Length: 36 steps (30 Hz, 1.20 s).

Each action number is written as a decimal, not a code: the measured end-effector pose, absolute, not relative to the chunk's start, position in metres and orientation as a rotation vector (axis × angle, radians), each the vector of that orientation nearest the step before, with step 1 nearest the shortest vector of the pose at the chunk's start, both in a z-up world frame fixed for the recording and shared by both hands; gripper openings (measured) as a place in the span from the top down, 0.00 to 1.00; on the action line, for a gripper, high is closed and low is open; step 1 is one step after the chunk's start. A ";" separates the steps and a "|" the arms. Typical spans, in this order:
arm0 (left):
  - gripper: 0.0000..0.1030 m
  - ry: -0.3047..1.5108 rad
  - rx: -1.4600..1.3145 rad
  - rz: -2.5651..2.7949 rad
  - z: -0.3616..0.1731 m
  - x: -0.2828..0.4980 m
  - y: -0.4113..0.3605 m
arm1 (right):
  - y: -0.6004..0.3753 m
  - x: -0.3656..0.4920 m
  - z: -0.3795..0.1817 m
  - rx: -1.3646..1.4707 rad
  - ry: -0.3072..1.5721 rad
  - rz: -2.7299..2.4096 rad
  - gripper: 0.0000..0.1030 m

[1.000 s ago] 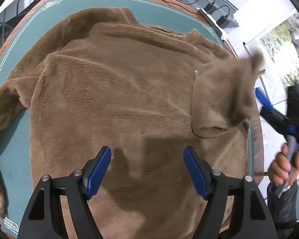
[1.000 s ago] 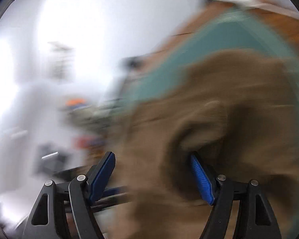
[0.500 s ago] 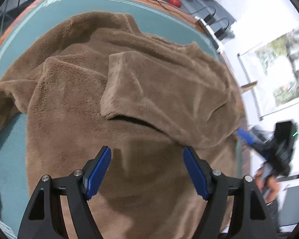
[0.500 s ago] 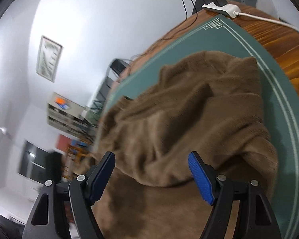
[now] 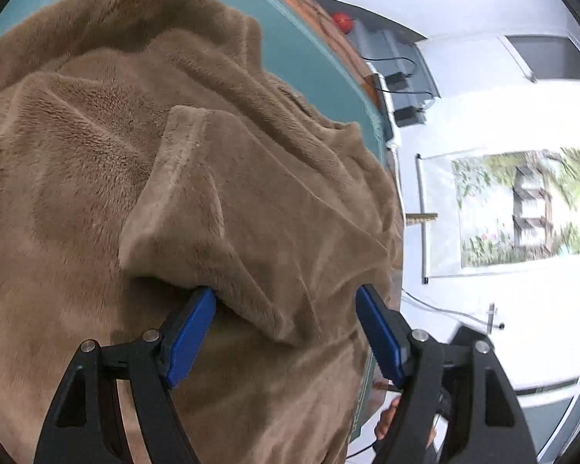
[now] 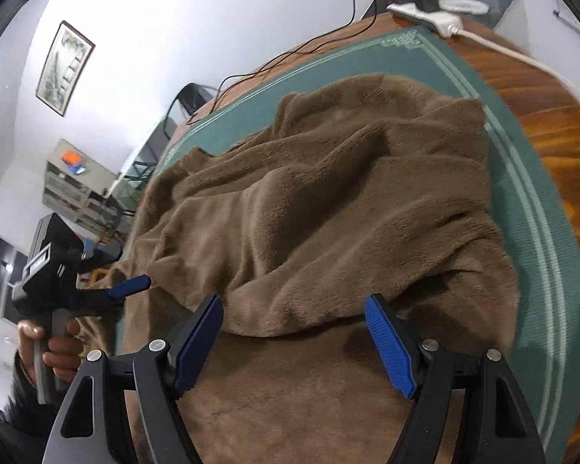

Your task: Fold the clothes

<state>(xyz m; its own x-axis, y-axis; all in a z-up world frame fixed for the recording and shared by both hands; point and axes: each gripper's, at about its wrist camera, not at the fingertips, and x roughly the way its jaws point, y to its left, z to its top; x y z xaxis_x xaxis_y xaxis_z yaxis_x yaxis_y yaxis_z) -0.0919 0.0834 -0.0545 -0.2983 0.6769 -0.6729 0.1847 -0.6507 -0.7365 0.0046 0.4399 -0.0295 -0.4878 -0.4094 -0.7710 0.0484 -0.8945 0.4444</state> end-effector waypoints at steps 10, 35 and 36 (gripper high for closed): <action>0.24 -1.168 -1.636 1.990 -0.065 -0.101 0.079 | 0.450 0.025 -0.024 1.486 0.139 -2.774 0.25; 0.90 -1.315 -1.615 2.009 -0.077 -0.121 0.072 | 0.431 -0.007 -0.045 1.540 0.325 -2.757 0.25; 0.90 -1.284 -1.566 2.067 -0.065 -0.120 0.067 | 0.430 -0.007 -0.045 1.538 0.333 -2.757 0.25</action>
<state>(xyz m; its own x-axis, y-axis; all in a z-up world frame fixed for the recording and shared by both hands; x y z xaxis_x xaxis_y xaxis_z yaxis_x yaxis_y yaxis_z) -0.1202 0.0667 -0.0654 -0.3926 0.6484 -0.6523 0.2974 -0.5816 -0.7572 -0.0068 0.4302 -0.0455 -0.5300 0.1302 -0.8380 0.0728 -0.9775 -0.1979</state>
